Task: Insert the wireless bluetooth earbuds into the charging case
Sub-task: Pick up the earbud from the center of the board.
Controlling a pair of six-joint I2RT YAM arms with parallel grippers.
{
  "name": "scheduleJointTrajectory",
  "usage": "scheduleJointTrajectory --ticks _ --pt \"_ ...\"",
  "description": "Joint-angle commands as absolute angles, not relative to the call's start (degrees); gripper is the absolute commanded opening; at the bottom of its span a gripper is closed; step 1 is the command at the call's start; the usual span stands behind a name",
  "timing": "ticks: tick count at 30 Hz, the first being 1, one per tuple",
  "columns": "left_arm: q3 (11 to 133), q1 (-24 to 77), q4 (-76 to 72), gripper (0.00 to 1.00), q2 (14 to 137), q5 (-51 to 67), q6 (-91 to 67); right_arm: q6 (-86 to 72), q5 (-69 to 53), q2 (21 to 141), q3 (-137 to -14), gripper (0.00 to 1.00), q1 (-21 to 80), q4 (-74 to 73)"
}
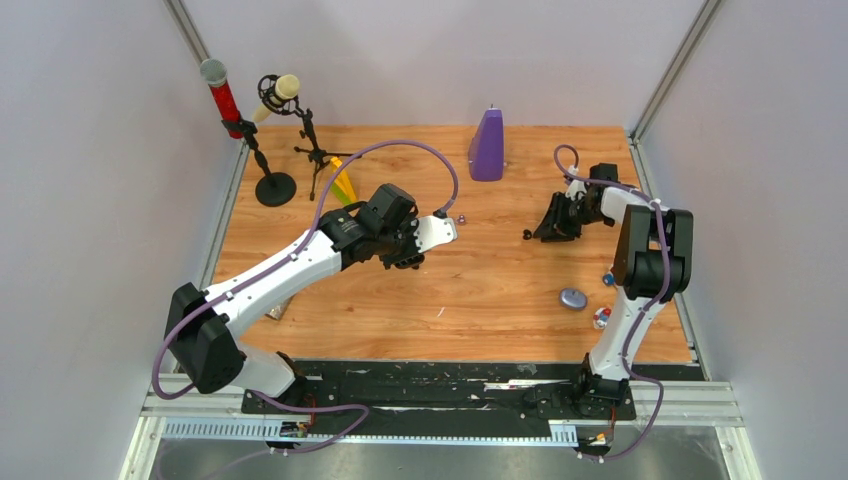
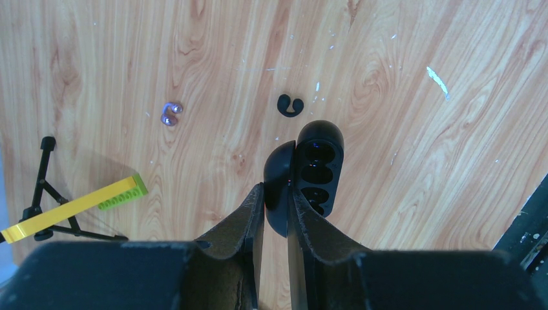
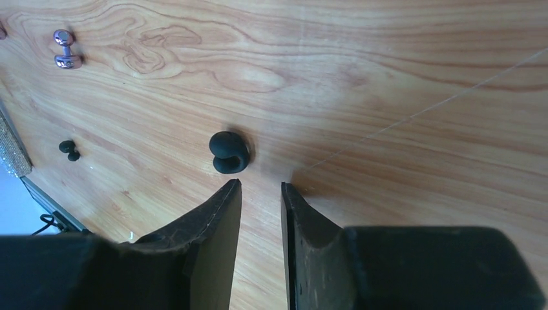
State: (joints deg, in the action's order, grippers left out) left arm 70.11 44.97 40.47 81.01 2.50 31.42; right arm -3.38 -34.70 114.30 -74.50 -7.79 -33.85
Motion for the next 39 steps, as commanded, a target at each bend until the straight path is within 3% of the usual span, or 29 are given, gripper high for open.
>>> scheduleJointTrajectory --ticks 1,33,39 --pt "70.6 45.3 39.5 0.25 78.5 2.9 31.5 -4.0 -34.6 112.8 -74.2 0.29 -7.9 -32.8" --pt "70.6 45.5 39.4 0.25 78.8 2.6 31.6 -4.4 -28.9 117.4 -77.2 0.22 -2.9 -32.0" --pt "70.6 45.5 39.5 0.25 78.8 2.7 31.5 -4.1 -29.7 117.3 -77.2 0.15 -2.9 -31.8"
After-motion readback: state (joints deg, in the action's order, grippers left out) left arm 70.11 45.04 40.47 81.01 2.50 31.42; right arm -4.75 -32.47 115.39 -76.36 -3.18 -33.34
